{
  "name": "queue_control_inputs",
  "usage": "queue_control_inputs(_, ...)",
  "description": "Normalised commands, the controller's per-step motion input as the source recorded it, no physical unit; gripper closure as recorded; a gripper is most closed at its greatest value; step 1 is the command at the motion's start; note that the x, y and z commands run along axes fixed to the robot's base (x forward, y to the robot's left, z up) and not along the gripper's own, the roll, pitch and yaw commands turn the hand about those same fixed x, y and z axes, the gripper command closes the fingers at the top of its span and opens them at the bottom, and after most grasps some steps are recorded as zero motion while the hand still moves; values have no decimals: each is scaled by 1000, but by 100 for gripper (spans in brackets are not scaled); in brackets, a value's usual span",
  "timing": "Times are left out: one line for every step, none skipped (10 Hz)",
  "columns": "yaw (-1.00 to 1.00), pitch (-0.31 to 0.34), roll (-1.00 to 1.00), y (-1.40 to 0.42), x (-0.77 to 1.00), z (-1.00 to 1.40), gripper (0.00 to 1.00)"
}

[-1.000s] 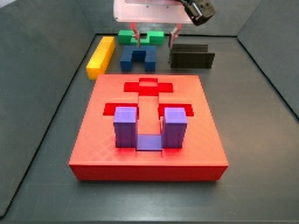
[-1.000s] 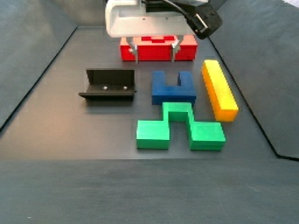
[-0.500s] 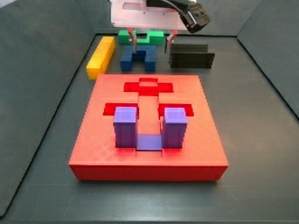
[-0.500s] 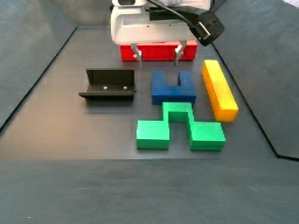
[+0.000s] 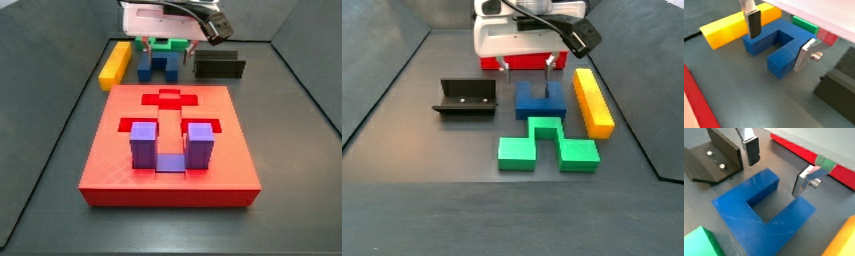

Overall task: Pick up the blue object. Move up. Place the blue object on the fixture. Regrasp the blue object. Move to above the board. Insert the blue object.
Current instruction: Pick up the blue object.

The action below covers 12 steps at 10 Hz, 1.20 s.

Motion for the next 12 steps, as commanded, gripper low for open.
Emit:
queue_control_inputs(-89,0,97,-37,-174,-177,0)
queue_control_inputs(-57,0,91,-23,-103,-169,0)
queue_control_inputs(-26,0,96,-3,-20,-183,0)
queue_control_inputs(-20,30,107,0,0,-177,0)
queue_control_inputs(-54,81,119,0,0,-151,0)
queue_control_inputs(-89,134,127,0,26,-89,0)
queue_control_inputs(-117,139,110,0,83,-54,0)
queue_control_inputs(-163,133,91,0,143,-51,0)
queue_control_inputs(-169,147,77,0,177,-17,0)
queue_control_inputs(-166,161,67,9,200,0,0)
queue_control_inputs(-169,176,67,6,234,0,0)
queue_control_inputs(-169,171,74,0,223,0,0)
